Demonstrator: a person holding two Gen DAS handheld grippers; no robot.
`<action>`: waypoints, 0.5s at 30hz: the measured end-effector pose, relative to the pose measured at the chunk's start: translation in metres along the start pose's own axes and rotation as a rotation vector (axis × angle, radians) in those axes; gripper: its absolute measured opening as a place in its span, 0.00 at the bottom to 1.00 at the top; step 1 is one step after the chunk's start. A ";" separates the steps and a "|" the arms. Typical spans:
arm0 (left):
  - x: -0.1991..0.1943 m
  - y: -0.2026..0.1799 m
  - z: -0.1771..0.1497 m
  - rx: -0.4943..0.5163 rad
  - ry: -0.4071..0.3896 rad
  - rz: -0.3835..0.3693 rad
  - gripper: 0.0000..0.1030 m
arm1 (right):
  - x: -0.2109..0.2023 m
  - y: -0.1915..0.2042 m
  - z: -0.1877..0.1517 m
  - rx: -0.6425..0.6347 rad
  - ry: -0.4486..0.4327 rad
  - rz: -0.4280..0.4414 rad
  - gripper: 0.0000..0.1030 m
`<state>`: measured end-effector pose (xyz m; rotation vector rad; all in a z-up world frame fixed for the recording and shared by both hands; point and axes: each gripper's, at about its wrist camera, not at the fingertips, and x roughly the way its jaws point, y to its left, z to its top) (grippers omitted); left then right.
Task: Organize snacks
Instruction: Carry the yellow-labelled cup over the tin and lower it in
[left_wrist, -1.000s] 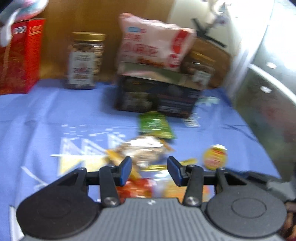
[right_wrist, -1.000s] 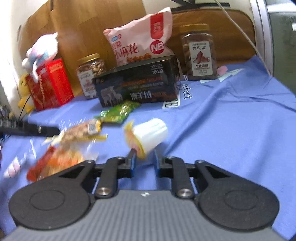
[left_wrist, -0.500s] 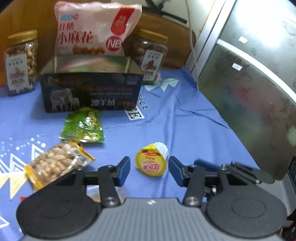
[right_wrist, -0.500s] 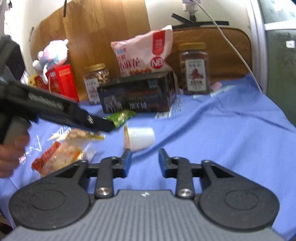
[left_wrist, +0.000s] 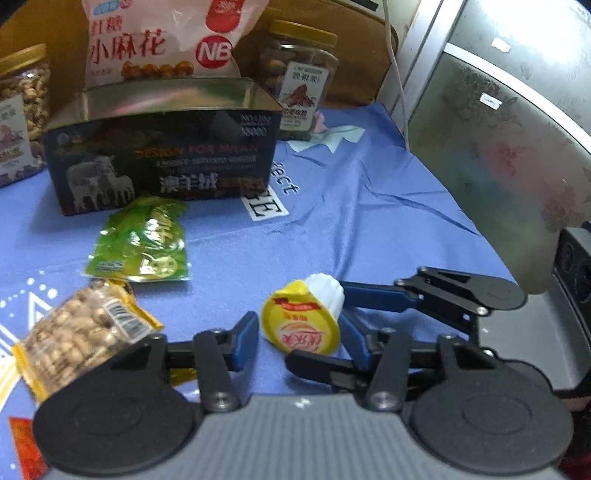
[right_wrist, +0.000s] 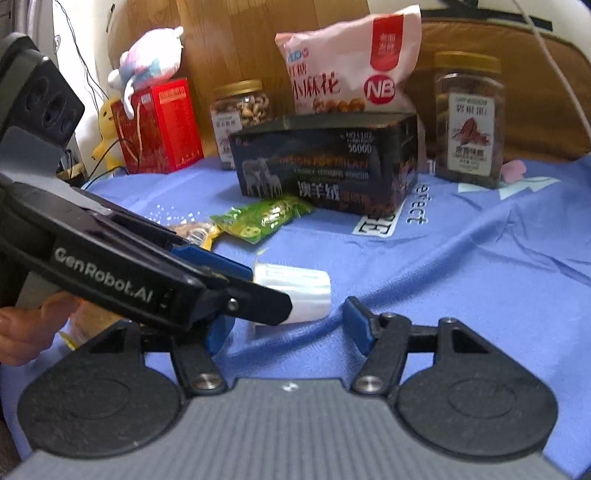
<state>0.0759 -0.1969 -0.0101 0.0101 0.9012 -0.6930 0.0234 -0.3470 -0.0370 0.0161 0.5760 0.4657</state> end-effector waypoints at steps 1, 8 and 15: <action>0.001 0.000 0.000 0.003 -0.002 0.000 0.45 | 0.000 0.001 -0.001 -0.007 -0.002 -0.002 0.62; -0.005 -0.001 -0.001 0.021 -0.015 -0.006 0.44 | 0.000 0.008 -0.002 -0.048 -0.013 -0.037 0.48; -0.014 -0.007 -0.011 0.041 -0.007 -0.046 0.44 | -0.014 0.019 -0.008 -0.045 -0.027 -0.062 0.48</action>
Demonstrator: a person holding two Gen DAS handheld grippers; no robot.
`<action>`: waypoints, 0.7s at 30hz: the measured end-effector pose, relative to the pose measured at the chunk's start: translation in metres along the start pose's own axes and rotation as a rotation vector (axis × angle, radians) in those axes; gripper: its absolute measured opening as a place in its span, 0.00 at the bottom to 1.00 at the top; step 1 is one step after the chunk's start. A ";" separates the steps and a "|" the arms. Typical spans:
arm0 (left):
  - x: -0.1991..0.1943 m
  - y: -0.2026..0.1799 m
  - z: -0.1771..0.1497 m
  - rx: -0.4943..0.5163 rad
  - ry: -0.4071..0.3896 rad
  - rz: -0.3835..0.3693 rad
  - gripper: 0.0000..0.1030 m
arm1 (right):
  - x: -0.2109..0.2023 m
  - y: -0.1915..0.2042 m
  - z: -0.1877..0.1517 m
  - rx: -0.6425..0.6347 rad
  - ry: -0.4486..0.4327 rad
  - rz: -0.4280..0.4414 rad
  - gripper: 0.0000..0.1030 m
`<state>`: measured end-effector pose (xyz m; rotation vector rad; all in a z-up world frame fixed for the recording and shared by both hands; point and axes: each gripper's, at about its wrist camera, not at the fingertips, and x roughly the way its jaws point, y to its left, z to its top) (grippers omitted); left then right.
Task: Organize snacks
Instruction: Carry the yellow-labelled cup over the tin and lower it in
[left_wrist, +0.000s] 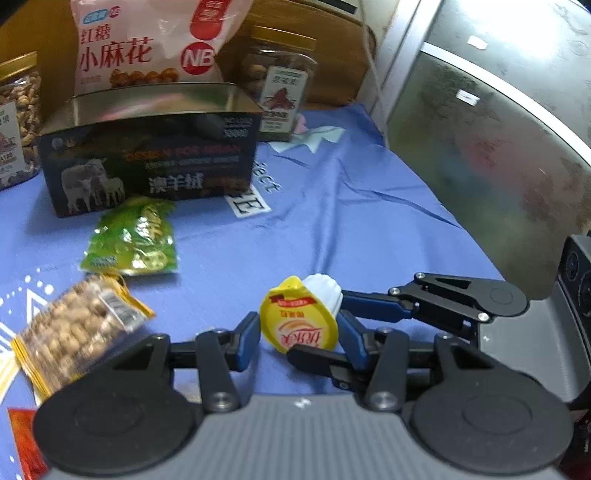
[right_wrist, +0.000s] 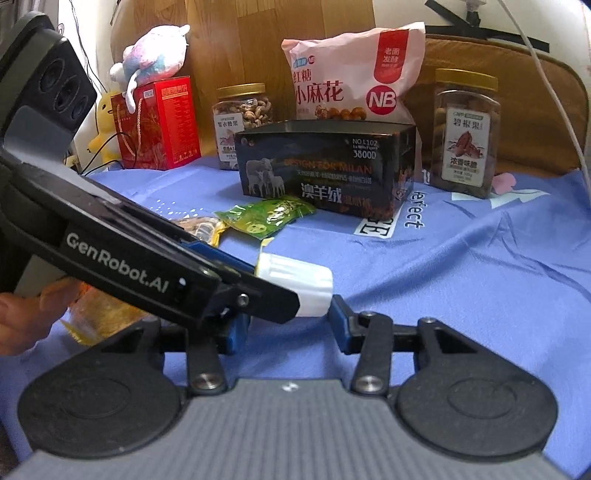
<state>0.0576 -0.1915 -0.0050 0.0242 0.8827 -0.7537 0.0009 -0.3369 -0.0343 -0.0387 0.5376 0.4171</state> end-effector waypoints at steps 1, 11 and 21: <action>-0.001 -0.002 -0.002 0.005 0.002 -0.007 0.44 | -0.003 0.002 -0.002 -0.003 0.000 -0.006 0.48; -0.028 -0.014 0.025 0.049 -0.064 -0.028 0.44 | -0.024 0.015 0.011 -0.029 -0.069 -0.090 0.48; -0.035 0.014 0.122 0.071 -0.194 0.071 0.44 | 0.011 -0.001 0.101 -0.103 -0.240 -0.131 0.48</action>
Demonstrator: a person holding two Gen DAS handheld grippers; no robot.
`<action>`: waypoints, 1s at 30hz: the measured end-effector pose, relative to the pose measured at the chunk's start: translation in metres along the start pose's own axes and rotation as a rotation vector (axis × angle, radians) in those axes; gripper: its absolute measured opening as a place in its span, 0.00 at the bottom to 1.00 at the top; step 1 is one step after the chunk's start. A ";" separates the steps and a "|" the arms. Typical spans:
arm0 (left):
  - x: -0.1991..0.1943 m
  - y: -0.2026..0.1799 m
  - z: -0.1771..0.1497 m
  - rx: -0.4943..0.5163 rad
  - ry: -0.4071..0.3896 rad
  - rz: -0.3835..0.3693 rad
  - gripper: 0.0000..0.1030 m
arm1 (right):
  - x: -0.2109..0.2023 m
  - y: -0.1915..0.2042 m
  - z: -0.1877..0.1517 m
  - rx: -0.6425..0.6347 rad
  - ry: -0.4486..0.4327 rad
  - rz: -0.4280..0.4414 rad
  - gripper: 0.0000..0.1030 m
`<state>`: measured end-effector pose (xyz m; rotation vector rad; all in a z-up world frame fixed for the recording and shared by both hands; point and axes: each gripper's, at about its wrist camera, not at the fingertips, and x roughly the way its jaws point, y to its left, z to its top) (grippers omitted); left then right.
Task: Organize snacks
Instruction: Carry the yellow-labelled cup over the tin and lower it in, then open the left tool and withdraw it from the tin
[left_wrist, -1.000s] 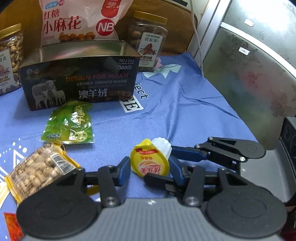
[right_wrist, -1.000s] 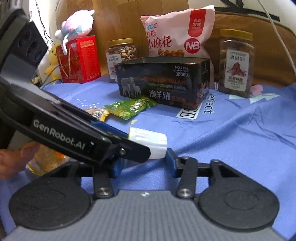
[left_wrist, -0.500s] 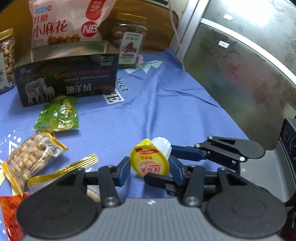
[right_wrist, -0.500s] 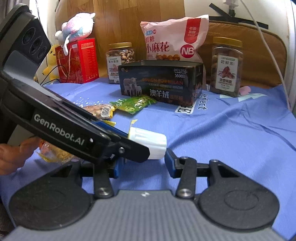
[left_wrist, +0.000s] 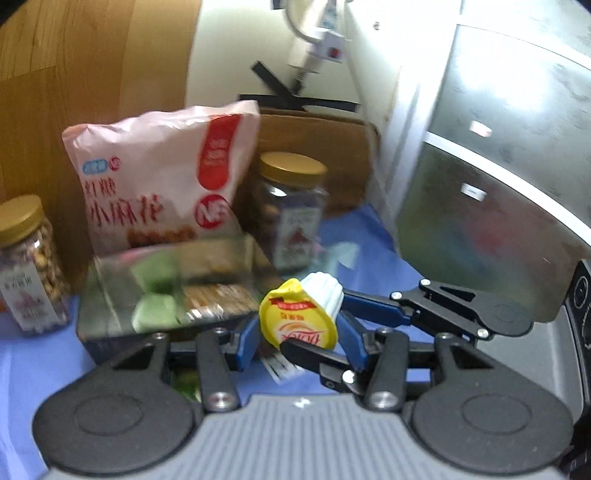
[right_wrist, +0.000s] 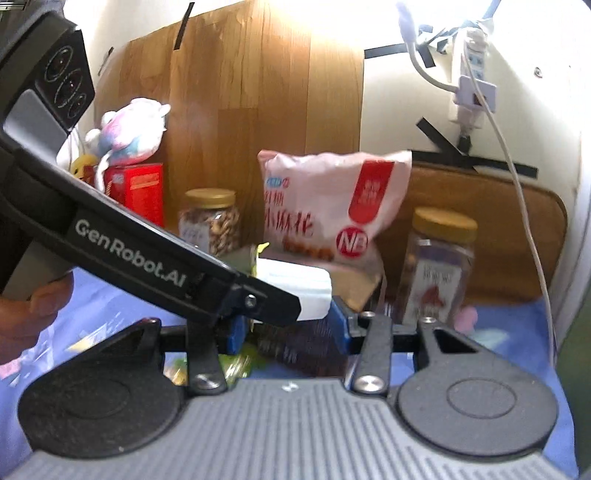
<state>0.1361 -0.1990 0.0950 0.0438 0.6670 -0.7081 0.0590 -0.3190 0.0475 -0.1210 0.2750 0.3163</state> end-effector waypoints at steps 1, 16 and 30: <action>0.009 0.006 0.007 -0.013 0.000 0.005 0.45 | 0.012 -0.004 0.003 0.000 0.001 -0.002 0.48; 0.079 0.044 0.015 -0.078 0.015 0.082 0.47 | 0.085 -0.038 -0.003 0.072 0.053 -0.050 0.50; -0.042 0.039 -0.087 -0.107 0.003 -0.031 0.47 | -0.021 0.004 -0.055 0.274 0.087 0.081 0.49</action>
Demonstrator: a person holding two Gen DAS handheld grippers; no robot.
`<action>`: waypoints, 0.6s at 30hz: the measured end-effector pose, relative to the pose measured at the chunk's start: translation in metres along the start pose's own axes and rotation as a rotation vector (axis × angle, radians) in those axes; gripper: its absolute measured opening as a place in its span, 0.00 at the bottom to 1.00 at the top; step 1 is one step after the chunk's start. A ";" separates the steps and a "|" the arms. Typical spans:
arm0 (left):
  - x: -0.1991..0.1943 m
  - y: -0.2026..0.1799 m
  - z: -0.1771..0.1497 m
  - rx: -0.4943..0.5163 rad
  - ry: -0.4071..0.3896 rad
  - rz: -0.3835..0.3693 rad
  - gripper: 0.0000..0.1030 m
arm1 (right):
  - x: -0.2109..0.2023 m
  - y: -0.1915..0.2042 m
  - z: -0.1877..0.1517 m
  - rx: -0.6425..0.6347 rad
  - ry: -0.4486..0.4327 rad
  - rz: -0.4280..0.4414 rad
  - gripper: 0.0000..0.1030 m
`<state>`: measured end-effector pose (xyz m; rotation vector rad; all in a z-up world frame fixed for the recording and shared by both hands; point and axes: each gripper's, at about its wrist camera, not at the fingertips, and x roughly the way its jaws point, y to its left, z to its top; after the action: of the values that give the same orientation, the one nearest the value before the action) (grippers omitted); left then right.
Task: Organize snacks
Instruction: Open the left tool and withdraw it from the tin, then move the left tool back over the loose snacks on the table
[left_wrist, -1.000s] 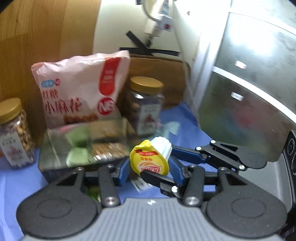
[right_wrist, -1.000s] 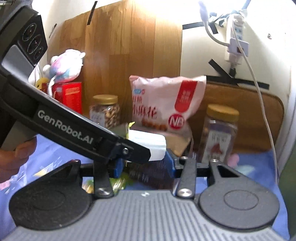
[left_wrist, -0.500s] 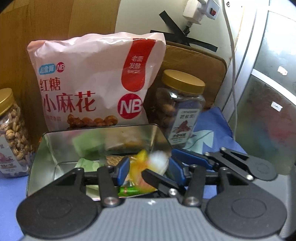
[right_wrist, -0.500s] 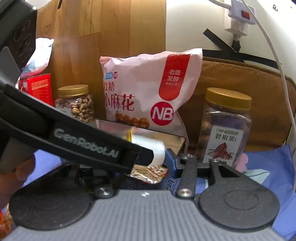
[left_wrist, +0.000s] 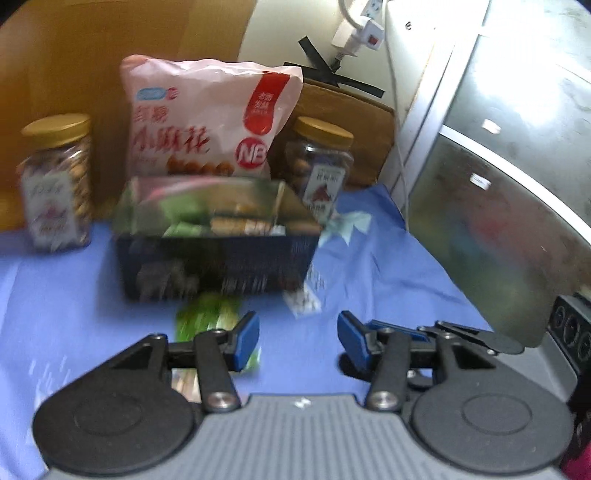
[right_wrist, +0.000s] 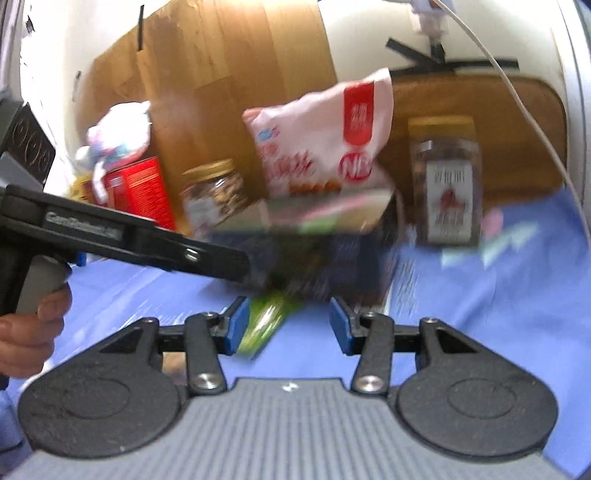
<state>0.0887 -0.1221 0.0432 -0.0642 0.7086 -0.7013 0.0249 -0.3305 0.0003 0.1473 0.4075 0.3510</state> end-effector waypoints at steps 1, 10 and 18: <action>-0.011 0.000 -0.012 -0.002 -0.008 0.007 0.47 | -0.009 0.005 -0.011 0.012 0.008 0.005 0.49; -0.077 0.007 -0.096 -0.047 -0.035 0.186 0.49 | -0.067 0.049 -0.082 0.126 0.013 -0.044 0.49; -0.091 -0.004 -0.124 -0.076 -0.016 0.329 0.50 | -0.069 0.075 -0.100 0.187 0.051 -0.025 0.62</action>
<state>-0.0395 -0.0477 0.0015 -0.0218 0.7100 -0.3590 -0.0985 -0.2790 -0.0504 0.3157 0.4924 0.2927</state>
